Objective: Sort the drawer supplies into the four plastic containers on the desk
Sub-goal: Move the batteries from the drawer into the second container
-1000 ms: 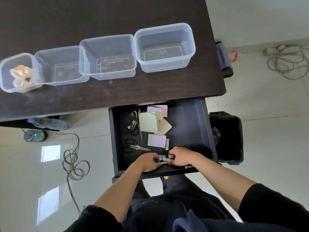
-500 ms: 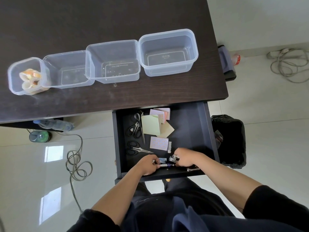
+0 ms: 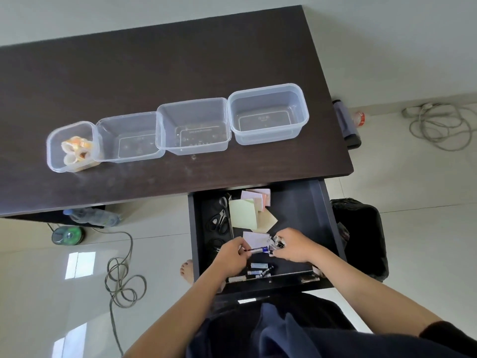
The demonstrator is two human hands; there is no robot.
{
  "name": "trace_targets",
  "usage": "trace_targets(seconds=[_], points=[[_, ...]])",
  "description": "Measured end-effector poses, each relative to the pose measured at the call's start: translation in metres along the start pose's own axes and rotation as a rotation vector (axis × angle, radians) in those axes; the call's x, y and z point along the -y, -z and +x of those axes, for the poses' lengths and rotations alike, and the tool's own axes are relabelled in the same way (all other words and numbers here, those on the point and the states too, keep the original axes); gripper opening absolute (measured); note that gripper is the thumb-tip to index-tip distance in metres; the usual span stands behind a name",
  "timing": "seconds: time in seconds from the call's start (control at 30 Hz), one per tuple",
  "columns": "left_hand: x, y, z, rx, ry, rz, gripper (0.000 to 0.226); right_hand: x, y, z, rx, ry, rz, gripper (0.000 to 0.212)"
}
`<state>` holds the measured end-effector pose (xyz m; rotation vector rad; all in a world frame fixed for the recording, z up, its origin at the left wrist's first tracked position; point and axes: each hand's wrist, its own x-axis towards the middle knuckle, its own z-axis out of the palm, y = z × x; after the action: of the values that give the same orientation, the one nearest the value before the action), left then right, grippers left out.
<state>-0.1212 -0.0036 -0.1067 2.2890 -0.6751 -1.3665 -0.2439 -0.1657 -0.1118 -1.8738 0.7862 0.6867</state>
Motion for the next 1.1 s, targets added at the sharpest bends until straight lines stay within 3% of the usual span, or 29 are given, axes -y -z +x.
trace_targets(seconds=[0.13,0.4,0.63,0.73,0.93,1.1], points=[[-0.009,0.042,-0.001,-0.087,-0.030,-0.031,0.002,0.036,0.012,0.006,-0.076,0.081,0.098,0.012],[0.002,0.167,-0.020,-0.306,-0.098,-0.058,0.002,0.167,0.034,0.009,-0.226,0.252,0.151,0.028],[0.018,0.289,-0.031,-0.501,-0.162,-0.128,0.003,0.293,0.039,0.029,-0.314,0.395,0.137,0.020],[0.020,0.334,-0.022,-0.541,-0.190,-0.128,0.004,0.341,0.041,0.047,-0.375,0.412,0.115,0.029],[0.022,0.387,0.017,-0.518,-0.158,-0.028,0.004,0.399,0.036,0.091,-0.486,0.331,0.058,0.035],[0.025,0.395,0.047,-0.372,-0.179,0.210,0.013,0.415,0.024,0.118,-0.436,0.220,-0.072,0.032]])
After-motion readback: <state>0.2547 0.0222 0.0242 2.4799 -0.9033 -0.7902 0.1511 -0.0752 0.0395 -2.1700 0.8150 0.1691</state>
